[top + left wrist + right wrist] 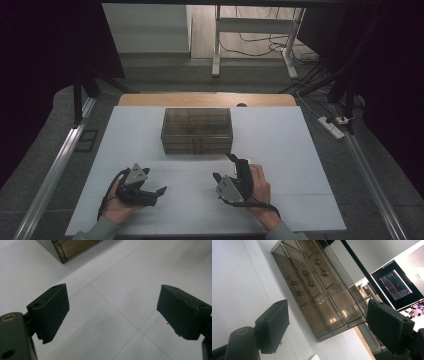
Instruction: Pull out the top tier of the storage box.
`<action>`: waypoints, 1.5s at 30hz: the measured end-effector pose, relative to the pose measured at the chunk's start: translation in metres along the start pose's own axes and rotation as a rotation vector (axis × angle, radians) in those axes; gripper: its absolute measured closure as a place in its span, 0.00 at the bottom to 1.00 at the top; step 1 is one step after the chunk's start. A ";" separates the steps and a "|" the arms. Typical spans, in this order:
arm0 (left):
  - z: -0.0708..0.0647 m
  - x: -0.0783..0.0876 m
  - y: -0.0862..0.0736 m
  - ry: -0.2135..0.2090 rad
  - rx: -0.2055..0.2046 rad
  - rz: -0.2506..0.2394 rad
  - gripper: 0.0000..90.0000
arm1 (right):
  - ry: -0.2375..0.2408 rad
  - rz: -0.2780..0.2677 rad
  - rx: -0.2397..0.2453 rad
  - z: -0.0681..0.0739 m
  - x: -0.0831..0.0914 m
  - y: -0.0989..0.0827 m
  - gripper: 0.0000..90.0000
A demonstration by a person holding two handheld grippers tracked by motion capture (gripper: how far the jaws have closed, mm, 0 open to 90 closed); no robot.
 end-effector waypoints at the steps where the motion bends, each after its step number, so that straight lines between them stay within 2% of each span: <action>1: 0.000 0.000 0.000 -0.001 0.000 0.000 0.12 | 0.000 0.000 0.000 0.000 0.000 0.000 0.21; 28: 0.000 0.000 0.000 0.003 -0.003 0.004 0.12 | -0.016 -0.020 0.026 -0.006 -0.016 0.007 0.22; 45: 0.000 0.000 0.000 0.004 -0.003 0.004 0.12 | -0.028 -0.033 0.027 -0.009 -0.024 0.012 0.24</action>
Point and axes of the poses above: each handheld gripper's, and its own axes: x roughly backward along the jaws, y roughly out of its top, z roughly to its left, the point moved 1 cm from there along -x, roughly forward along the jaws, and after that the axes turned 7 degrees about -y, right-handed, at the moved point
